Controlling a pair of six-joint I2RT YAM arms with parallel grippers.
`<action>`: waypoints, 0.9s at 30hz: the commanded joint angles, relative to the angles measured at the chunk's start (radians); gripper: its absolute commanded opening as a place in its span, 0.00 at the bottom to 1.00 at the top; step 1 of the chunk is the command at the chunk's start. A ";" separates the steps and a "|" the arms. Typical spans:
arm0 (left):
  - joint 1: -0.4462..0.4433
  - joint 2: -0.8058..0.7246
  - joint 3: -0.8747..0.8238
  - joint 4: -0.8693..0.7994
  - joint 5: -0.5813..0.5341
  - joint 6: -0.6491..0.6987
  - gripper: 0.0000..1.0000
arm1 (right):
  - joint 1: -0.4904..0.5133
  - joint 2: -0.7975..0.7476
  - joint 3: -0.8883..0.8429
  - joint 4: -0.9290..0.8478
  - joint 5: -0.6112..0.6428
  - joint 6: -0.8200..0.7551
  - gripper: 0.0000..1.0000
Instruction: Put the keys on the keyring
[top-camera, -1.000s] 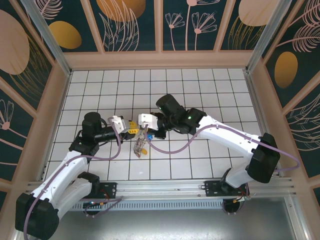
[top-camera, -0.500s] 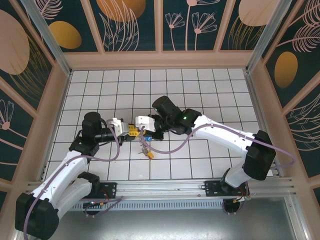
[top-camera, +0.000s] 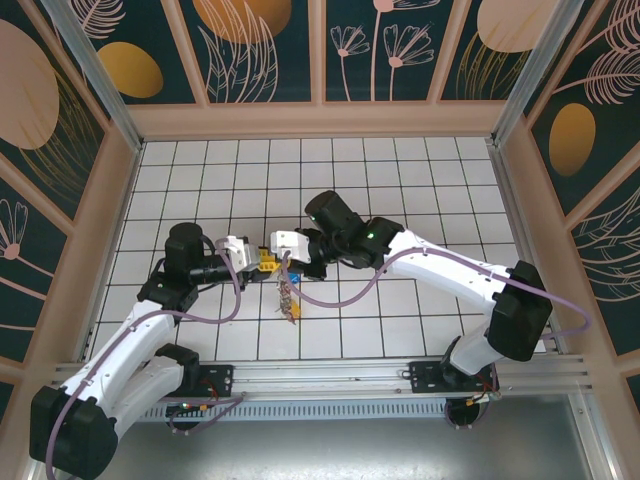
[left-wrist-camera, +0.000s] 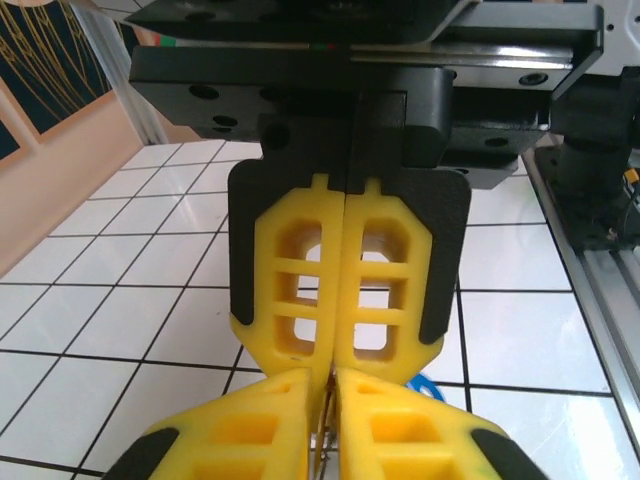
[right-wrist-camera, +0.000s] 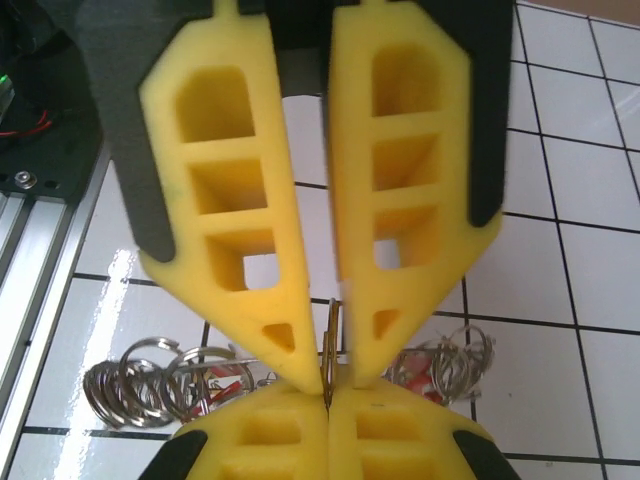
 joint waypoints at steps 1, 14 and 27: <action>-0.001 0.016 0.034 -0.030 -0.027 0.021 0.15 | 0.001 -0.049 -0.007 0.068 -0.059 -0.018 0.00; -0.001 0.024 0.029 -0.028 0.017 0.014 0.22 | -0.017 -0.079 -0.034 0.103 -0.102 -0.025 0.00; -0.001 0.076 0.096 -0.049 0.175 0.000 0.00 | -0.021 -0.083 -0.050 0.121 -0.130 -0.003 0.00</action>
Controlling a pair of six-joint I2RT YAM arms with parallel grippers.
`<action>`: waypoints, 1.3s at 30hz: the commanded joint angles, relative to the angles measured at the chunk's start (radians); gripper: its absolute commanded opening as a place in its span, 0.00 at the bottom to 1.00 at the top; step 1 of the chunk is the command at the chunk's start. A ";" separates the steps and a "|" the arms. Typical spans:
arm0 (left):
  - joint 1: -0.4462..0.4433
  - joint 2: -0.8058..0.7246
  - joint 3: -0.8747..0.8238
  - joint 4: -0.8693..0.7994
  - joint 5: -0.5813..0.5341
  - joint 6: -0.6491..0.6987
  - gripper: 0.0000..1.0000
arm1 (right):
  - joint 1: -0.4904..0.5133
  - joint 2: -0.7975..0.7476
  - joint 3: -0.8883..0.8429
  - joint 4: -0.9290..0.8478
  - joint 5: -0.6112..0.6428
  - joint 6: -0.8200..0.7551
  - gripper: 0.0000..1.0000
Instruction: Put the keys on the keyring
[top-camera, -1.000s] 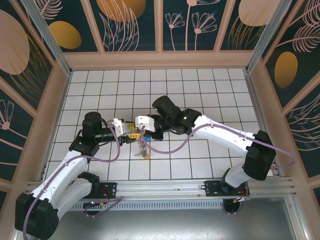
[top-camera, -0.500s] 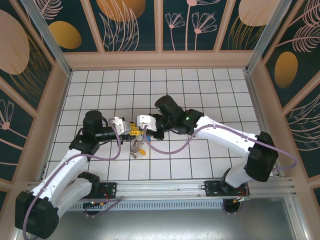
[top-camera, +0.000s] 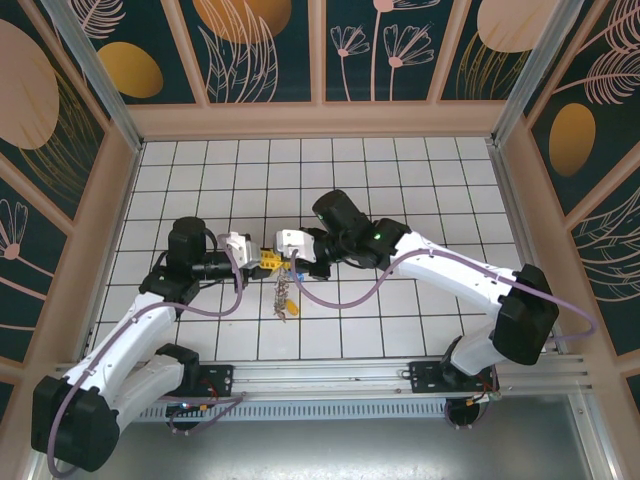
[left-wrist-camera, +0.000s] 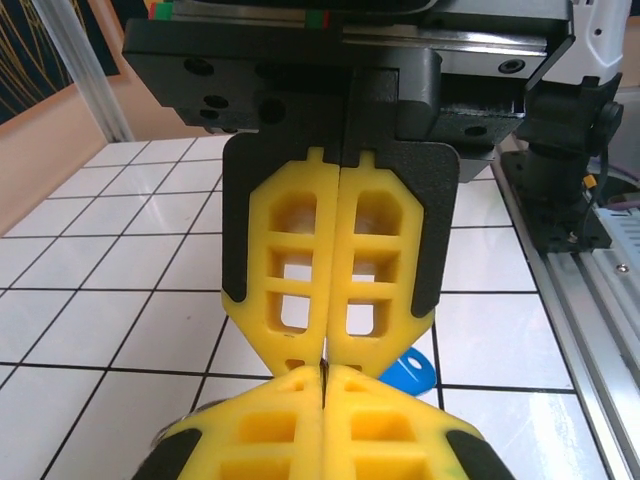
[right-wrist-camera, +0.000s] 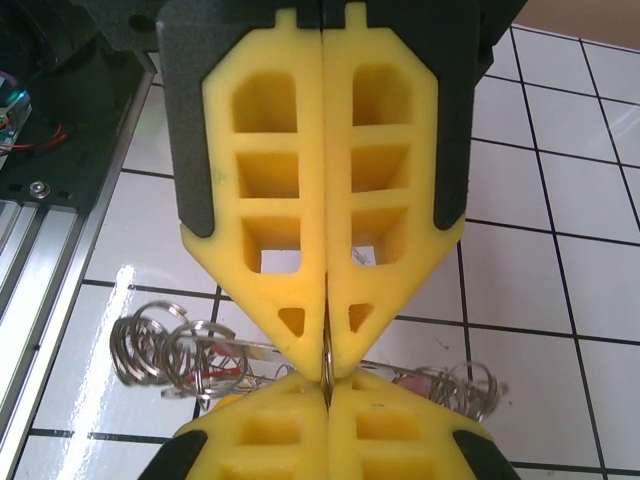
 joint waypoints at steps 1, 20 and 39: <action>-0.005 0.016 0.056 0.010 0.098 -0.037 0.00 | 0.002 -0.053 -0.013 0.078 -0.078 0.001 0.05; -0.006 -0.043 -0.007 0.317 0.121 -0.182 0.00 | -0.046 -0.104 -0.080 0.087 -0.124 0.110 0.25; -0.005 -0.057 -0.034 0.432 0.135 -0.266 0.00 | -0.100 -0.002 -0.048 0.090 -0.238 0.292 0.00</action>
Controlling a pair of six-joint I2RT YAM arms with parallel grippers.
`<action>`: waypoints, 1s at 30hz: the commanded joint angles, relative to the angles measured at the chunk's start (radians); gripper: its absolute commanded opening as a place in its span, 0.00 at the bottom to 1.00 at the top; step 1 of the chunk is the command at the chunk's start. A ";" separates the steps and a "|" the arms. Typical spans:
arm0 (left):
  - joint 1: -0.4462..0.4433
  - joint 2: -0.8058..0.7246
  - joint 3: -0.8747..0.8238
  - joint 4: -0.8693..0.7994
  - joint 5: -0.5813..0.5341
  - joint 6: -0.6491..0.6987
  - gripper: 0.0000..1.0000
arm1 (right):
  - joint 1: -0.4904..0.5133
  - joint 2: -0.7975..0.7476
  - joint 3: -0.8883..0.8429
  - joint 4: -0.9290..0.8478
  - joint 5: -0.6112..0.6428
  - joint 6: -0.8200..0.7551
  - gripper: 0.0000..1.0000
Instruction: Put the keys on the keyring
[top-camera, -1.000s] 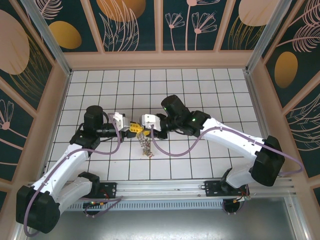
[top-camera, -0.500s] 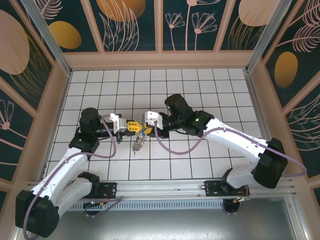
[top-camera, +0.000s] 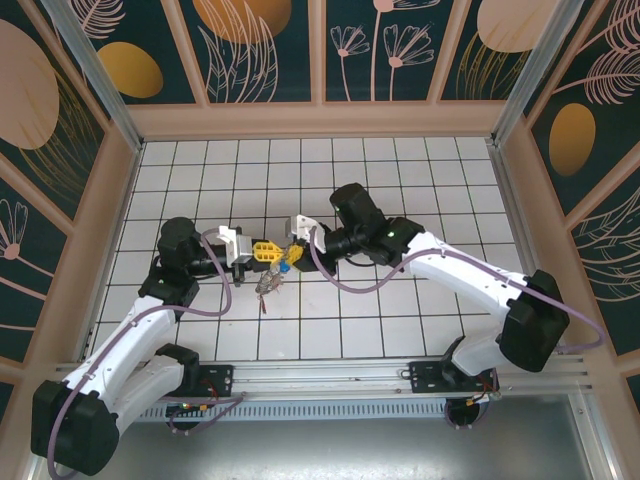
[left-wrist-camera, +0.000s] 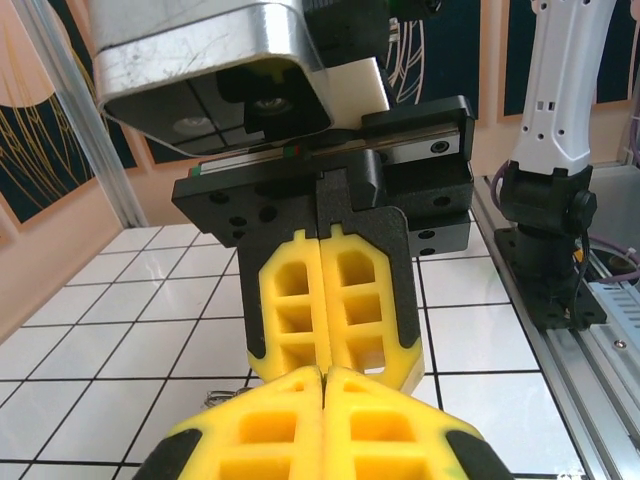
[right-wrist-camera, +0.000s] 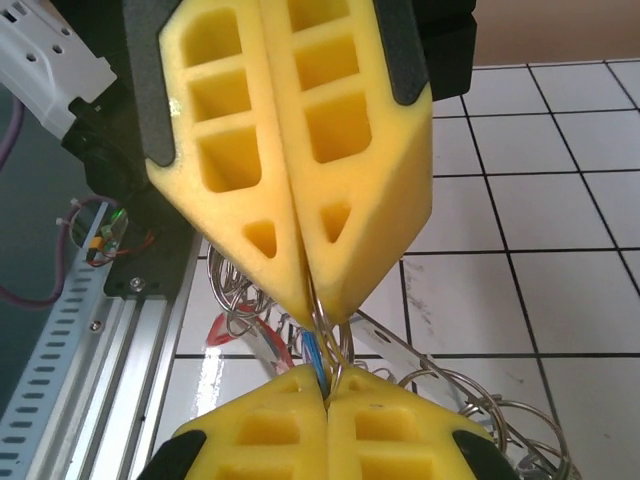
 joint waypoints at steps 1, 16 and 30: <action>-0.006 -0.021 -0.003 0.140 0.064 -0.050 0.00 | -0.013 0.040 0.018 -0.003 -0.013 0.062 0.02; -0.007 0.002 -0.010 0.143 0.076 -0.084 0.00 | -0.027 -0.093 -0.006 -0.037 0.039 -0.086 0.28; -0.006 0.024 0.023 0.097 0.087 -0.045 0.00 | -0.023 -0.034 0.030 -0.037 -0.053 -0.095 0.25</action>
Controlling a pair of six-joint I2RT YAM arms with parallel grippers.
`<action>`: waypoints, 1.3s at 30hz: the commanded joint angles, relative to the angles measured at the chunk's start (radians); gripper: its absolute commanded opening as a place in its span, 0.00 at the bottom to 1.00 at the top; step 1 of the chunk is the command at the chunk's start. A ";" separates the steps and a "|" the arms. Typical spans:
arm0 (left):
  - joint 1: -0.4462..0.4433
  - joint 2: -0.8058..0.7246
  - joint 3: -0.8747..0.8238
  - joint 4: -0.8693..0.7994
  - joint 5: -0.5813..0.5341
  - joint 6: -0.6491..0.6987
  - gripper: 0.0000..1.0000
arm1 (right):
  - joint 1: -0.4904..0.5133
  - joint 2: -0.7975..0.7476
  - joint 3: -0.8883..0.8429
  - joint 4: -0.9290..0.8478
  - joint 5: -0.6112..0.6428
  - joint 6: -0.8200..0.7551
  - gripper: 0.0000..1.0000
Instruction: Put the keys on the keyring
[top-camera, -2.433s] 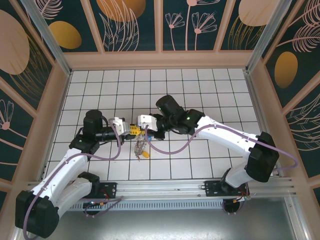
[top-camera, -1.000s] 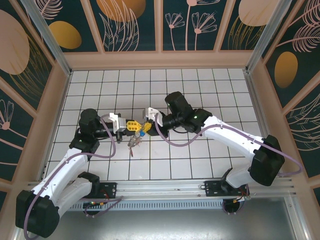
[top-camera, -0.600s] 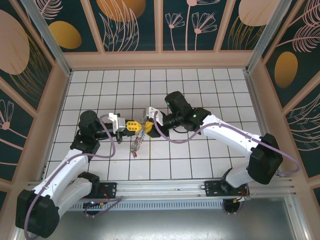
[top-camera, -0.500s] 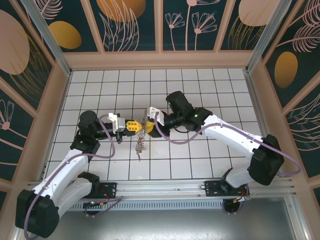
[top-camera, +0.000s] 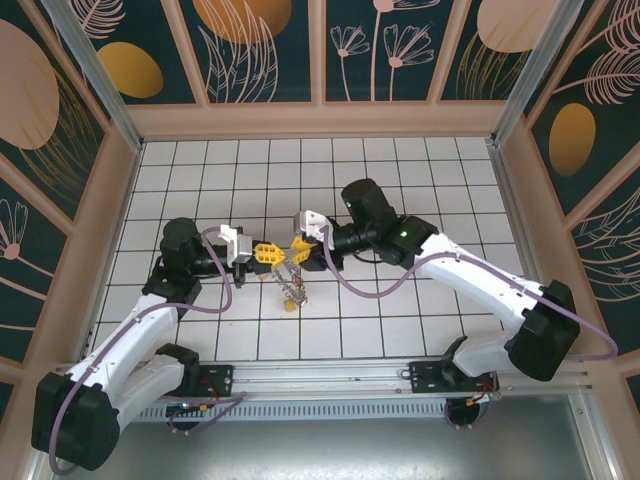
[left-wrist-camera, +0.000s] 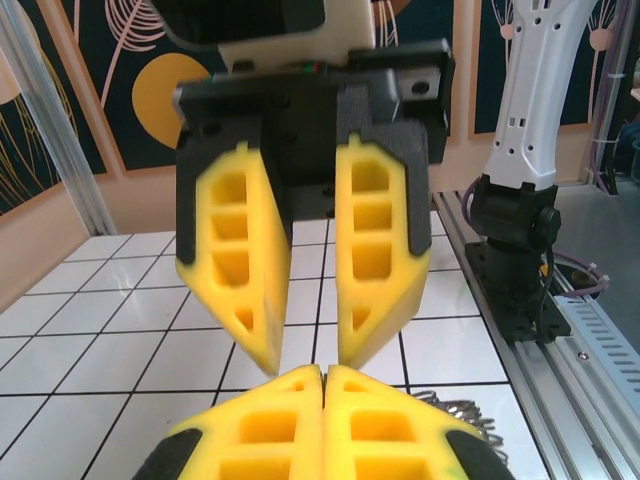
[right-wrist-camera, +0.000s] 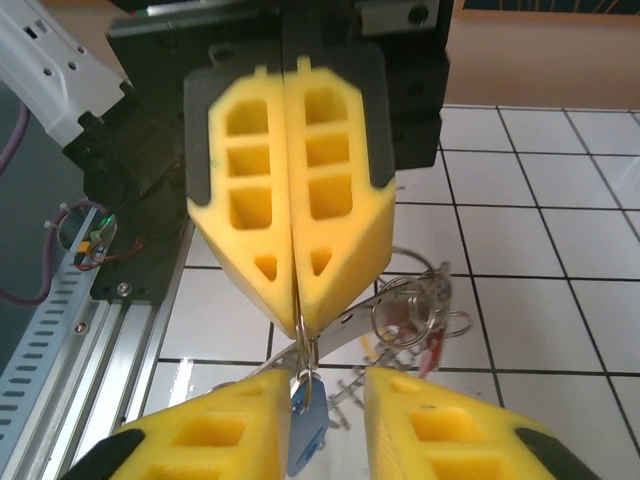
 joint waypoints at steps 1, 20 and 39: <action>-0.005 -0.009 0.037 0.021 0.033 0.019 0.00 | -0.002 0.036 0.030 -0.023 -0.050 -0.026 0.25; -0.006 0.022 0.043 0.076 0.013 -0.057 0.00 | 0.024 0.085 0.066 0.050 -0.074 -0.028 0.00; -0.006 0.024 0.135 -0.501 -0.143 0.298 0.00 | 0.068 0.038 0.200 -0.218 0.113 -0.090 0.00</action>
